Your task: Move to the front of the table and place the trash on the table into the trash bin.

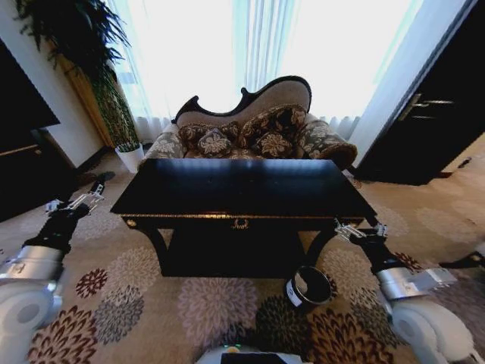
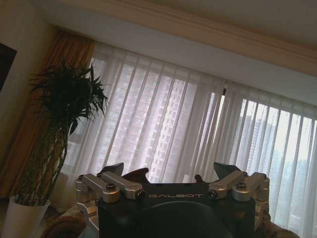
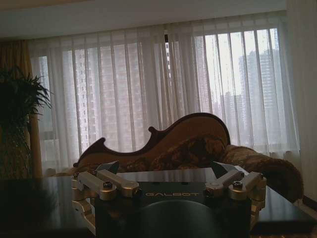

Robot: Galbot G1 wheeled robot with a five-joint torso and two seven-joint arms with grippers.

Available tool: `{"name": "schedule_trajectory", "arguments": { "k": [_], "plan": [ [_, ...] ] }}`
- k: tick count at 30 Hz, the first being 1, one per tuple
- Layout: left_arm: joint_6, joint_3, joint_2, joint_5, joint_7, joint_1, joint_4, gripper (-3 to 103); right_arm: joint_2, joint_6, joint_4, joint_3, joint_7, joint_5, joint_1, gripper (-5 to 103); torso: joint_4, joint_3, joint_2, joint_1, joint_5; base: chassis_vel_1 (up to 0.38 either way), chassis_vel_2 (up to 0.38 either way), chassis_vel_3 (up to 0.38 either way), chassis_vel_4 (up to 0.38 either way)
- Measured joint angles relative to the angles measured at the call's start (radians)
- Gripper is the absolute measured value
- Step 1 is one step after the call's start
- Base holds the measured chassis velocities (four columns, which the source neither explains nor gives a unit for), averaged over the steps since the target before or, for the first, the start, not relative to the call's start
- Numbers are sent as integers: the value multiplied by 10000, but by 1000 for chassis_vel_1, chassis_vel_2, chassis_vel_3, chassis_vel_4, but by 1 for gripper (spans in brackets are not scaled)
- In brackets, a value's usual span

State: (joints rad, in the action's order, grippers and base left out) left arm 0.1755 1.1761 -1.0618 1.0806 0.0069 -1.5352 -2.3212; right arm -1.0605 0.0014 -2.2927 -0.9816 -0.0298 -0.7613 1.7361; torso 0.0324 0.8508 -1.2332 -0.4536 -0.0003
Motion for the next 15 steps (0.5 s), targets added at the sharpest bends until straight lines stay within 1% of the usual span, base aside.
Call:
{"name": "schedule_trajectory", "arguments": {
  "k": [7, 10, 13, 15],
  "plan": [
    [-41, -168, -180, -119, 44, 62, -49, 100, 76, -16, 70, 65, -55, 116, -61, 100, -1, 1, 1, -2, 0, 333, -332, -325, 346],
    [-49, -193, -196, -250, 93, 44, -53, 100, 158, 4, 36, 120, 326, 94, -229, 100, 1, -4, -8, 8, 2, 368, -368, -368, 359],
    [-49, -160, -164, -255, 97, 38, -52, 100, 223, -6, 59, 115, 349, 58, -287, 100, 2, -1, -4, 4, 5, 385, -374, -386, 370],
    [-49, -25, -142, -254, 98, -16, -54, 100, 280, -7, 155, 169, 328, 81, -366, 100, 2, 3, 2, -7, -2, 361, -363, -348, 364]
  ]
}}
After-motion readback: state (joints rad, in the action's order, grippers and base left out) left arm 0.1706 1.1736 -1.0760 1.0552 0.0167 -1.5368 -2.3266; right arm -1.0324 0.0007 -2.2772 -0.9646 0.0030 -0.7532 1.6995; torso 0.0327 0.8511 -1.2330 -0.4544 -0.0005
